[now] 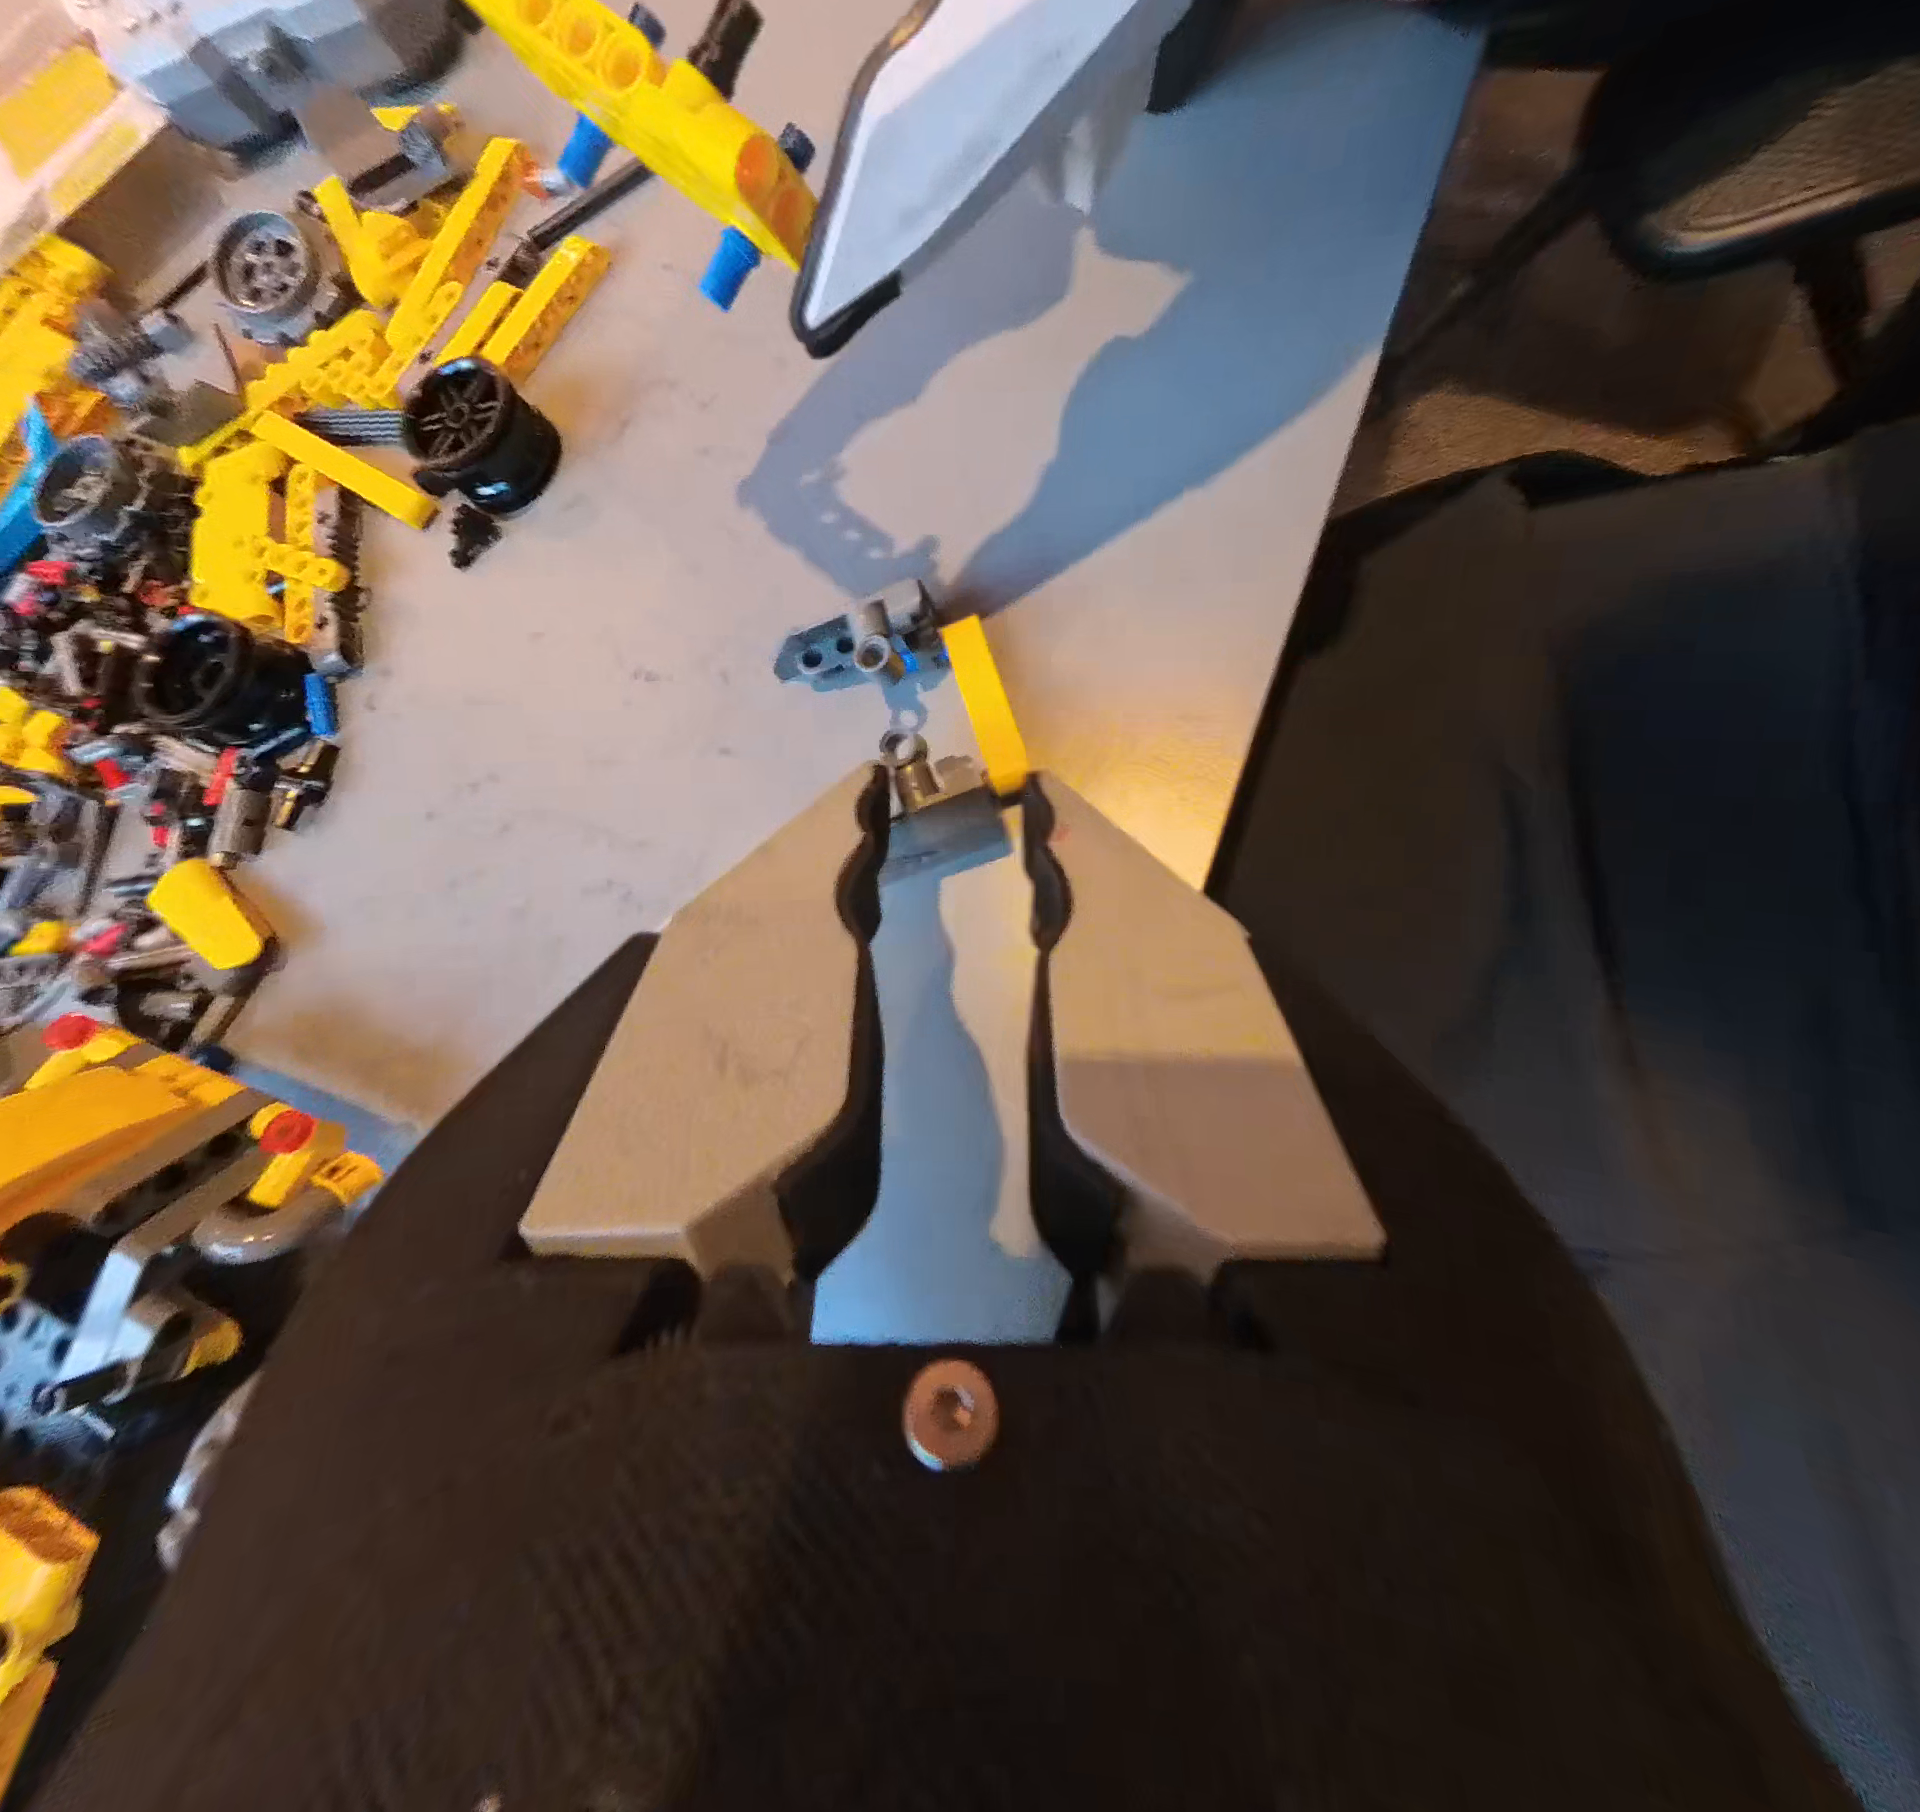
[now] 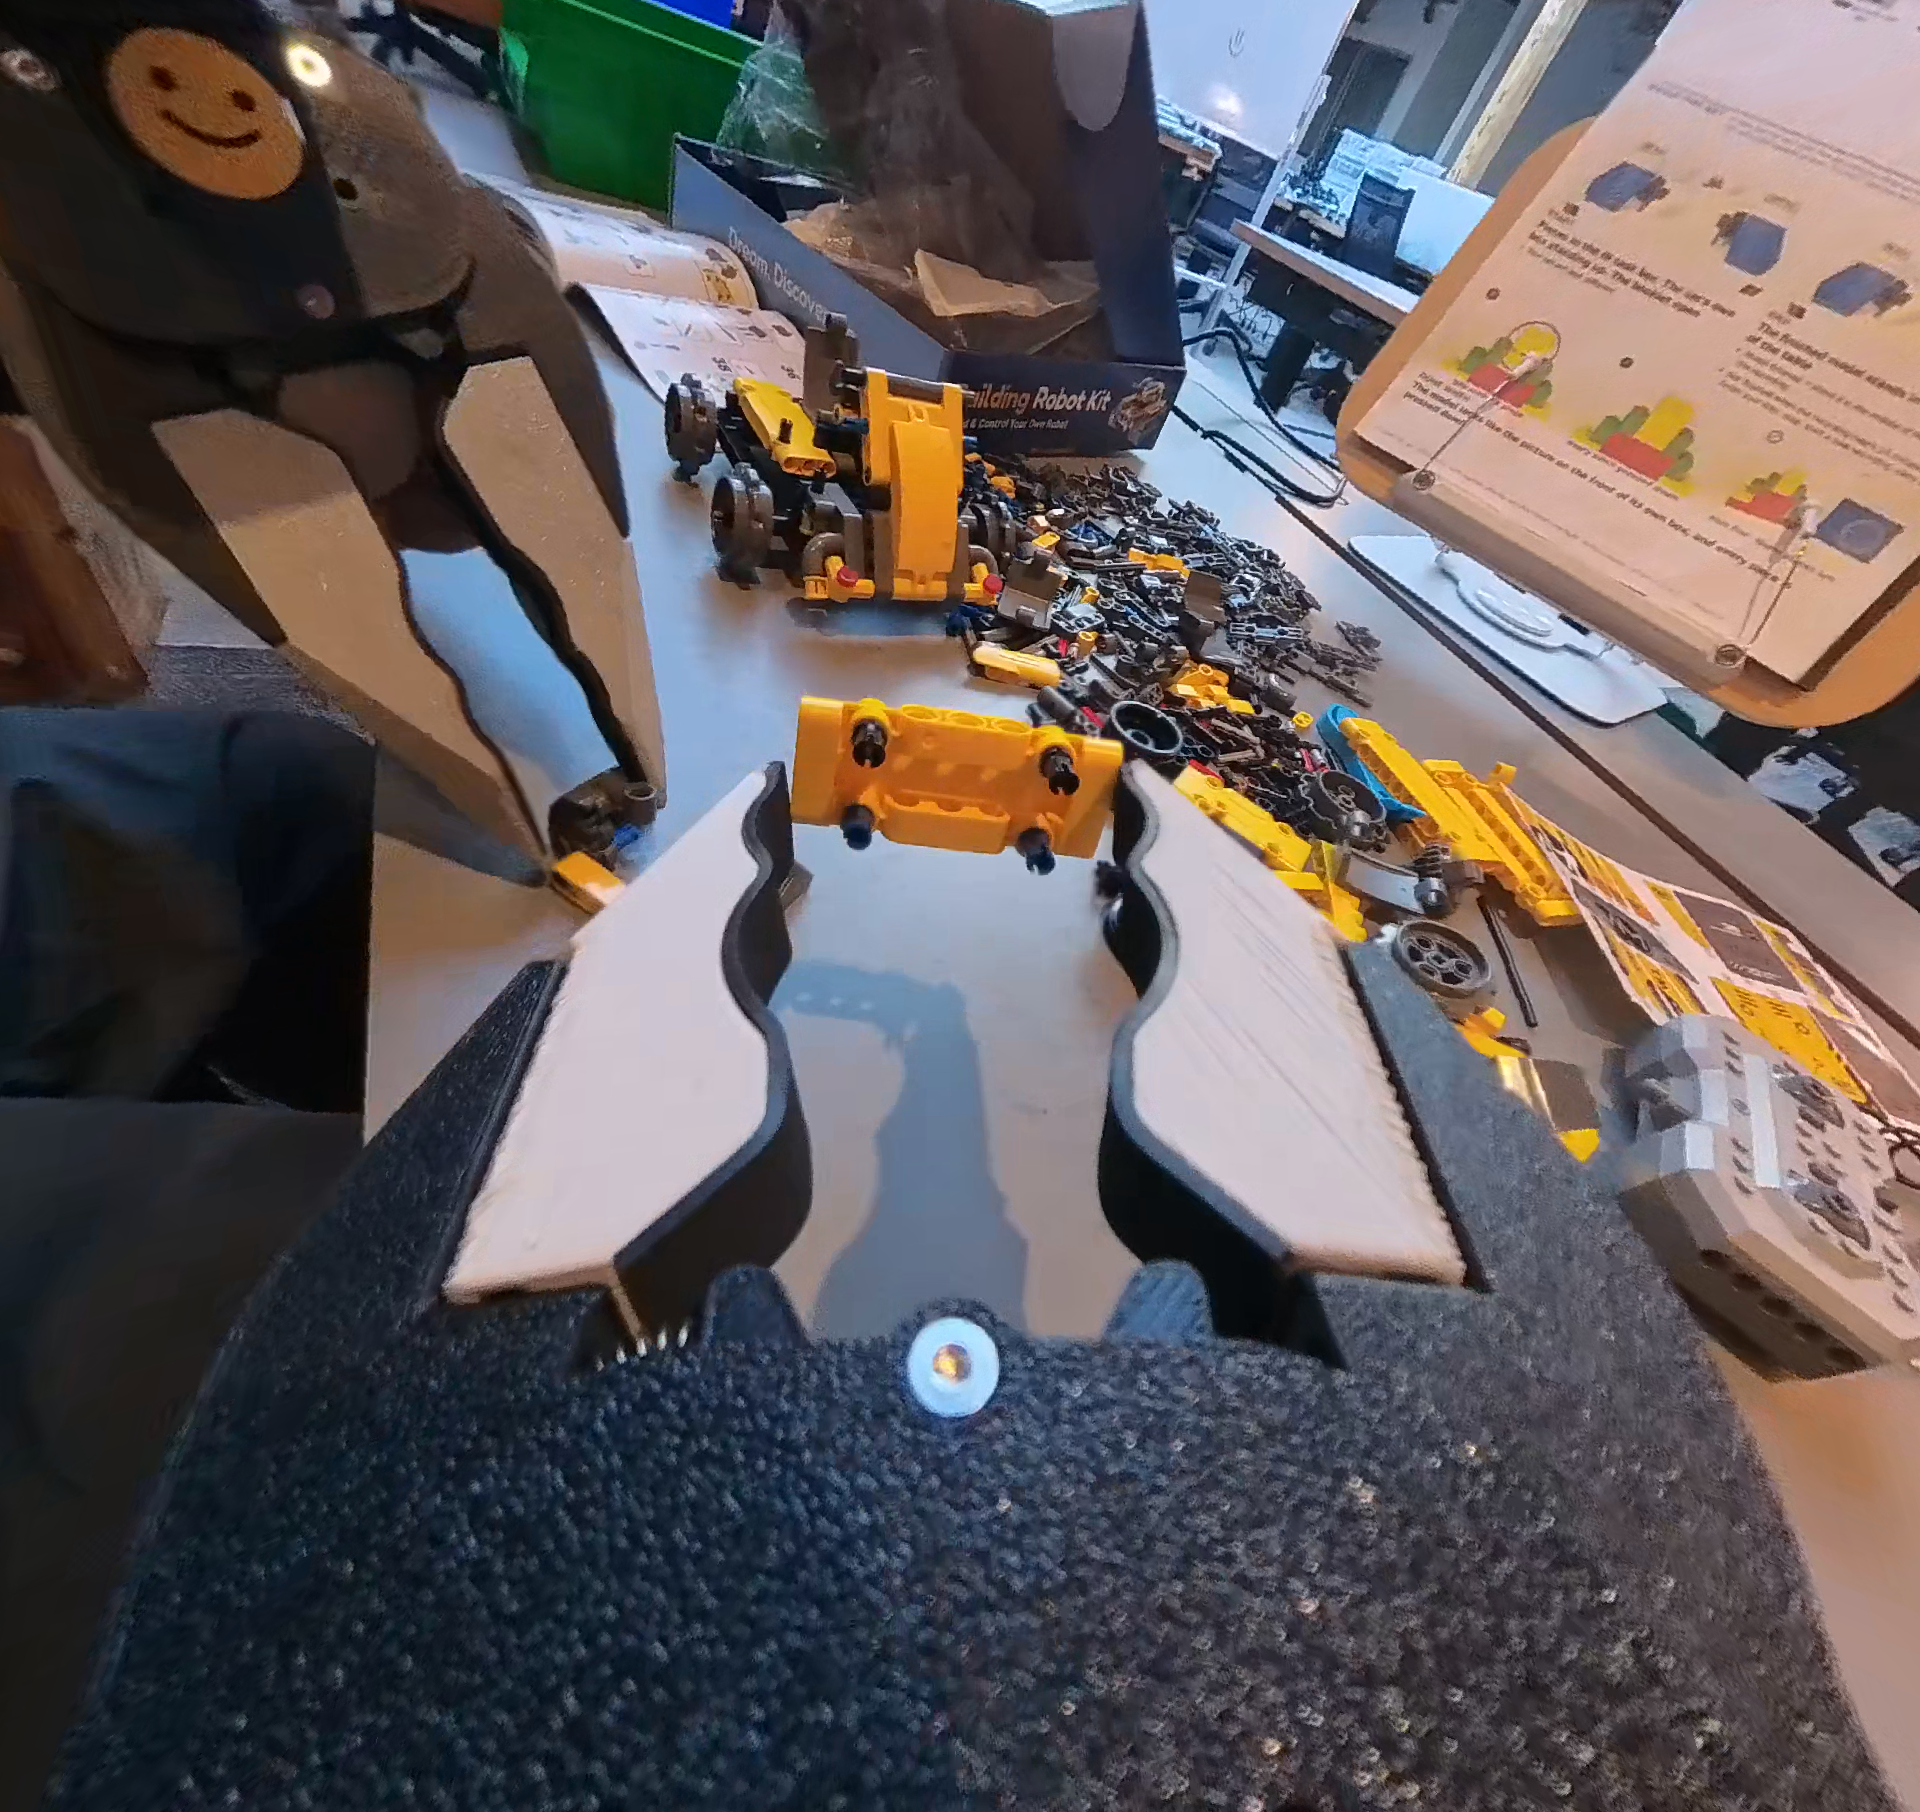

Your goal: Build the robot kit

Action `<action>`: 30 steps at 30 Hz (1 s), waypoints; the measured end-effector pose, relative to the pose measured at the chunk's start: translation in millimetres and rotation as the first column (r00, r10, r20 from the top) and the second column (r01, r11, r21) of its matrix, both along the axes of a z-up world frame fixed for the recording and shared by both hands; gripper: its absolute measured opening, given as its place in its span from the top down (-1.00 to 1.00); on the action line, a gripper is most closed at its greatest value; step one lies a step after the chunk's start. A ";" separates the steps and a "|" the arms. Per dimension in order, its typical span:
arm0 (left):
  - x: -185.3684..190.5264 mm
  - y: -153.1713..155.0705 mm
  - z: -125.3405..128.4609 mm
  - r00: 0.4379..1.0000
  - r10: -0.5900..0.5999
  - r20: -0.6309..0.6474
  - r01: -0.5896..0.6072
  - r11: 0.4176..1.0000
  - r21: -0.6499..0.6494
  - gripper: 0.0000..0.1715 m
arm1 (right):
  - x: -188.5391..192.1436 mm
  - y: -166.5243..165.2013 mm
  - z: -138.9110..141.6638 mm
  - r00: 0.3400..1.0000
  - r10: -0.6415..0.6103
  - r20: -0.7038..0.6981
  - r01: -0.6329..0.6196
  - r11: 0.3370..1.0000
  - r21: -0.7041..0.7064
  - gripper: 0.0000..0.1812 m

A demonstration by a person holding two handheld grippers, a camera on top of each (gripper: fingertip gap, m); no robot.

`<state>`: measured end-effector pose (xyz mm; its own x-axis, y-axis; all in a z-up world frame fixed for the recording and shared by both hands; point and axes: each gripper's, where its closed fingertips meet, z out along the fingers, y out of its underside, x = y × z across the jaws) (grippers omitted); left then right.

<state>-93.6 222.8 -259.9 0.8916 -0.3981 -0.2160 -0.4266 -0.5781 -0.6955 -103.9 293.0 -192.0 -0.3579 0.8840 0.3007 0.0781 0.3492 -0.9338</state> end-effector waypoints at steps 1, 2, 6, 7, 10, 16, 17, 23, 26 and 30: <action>1.3 -2.6 0.4 1.000 -0.016 0.024 0.016 1.000 -0.009 0.64 | 0.2 -1.5 -0.5 1.000 -0.002 0.006 0.002 1.000 -0.002 0.32; -1.3 -3.7 1.6 1.000 -0.013 0.020 0.013 1.000 -0.004 0.57 | 0.9 -3.5 0.0 1.000 -0.004 0.009 0.004 1.000 -0.015 0.32; -20.7 1.0 31.1 0.983 0.181 -0.016 -0.175 0.969 0.172 0.48 | 6.9 -19.6 6.5 1.000 0.000 0.012 0.002 0.994 -0.111 0.32; -13.7 2.0 42.3 0.979 0.204 -0.001 -0.198 0.951 0.239 0.50 | 7.6 -24.6 6.8 1.000 0.004 0.018 -0.002 0.992 -0.126 0.32; 6.1 5.8 64.6 0.957 0.267 -0.116 -0.193 0.881 0.432 0.65 | 6.2 -37.6 7.2 0.999 0.008 0.041 -0.001 0.984 -0.176 0.32; 18.1 10.9 75.0 0.934 0.347 -0.088 -0.248 0.804 0.540 0.68 | 5.3 -52.9 13.6 0.998 0.038 0.051 -0.021 0.950 -0.311 0.32; 14.6 9.8 75.3 0.924 0.372 -0.087 -0.268 0.794 0.546 0.68 | 6.6 -54.3 15.5 0.997 0.050 0.053 -0.028 0.935 -0.353 0.32; 17.7 11.4 76.9 0.920 0.352 -0.171 -0.178 0.767 0.617 0.55 | 11.9 -68.8 21.4 0.988 0.143 0.057 -0.086 0.821 -0.565 0.32; 23.0 11.9 88.4 0.914 0.350 -0.207 -0.126 0.728 0.674 0.57 | 11.4 -74.5 9.9 0.977 0.185 0.102 -0.082 0.777 -0.625 0.32; 20.4 12.7 86.7 0.898 0.372 -0.234 -0.125 0.726 0.676 0.63 | 11.9 -72.7 9.2 0.977 0.184 0.109 -0.074 0.768 -0.636 0.32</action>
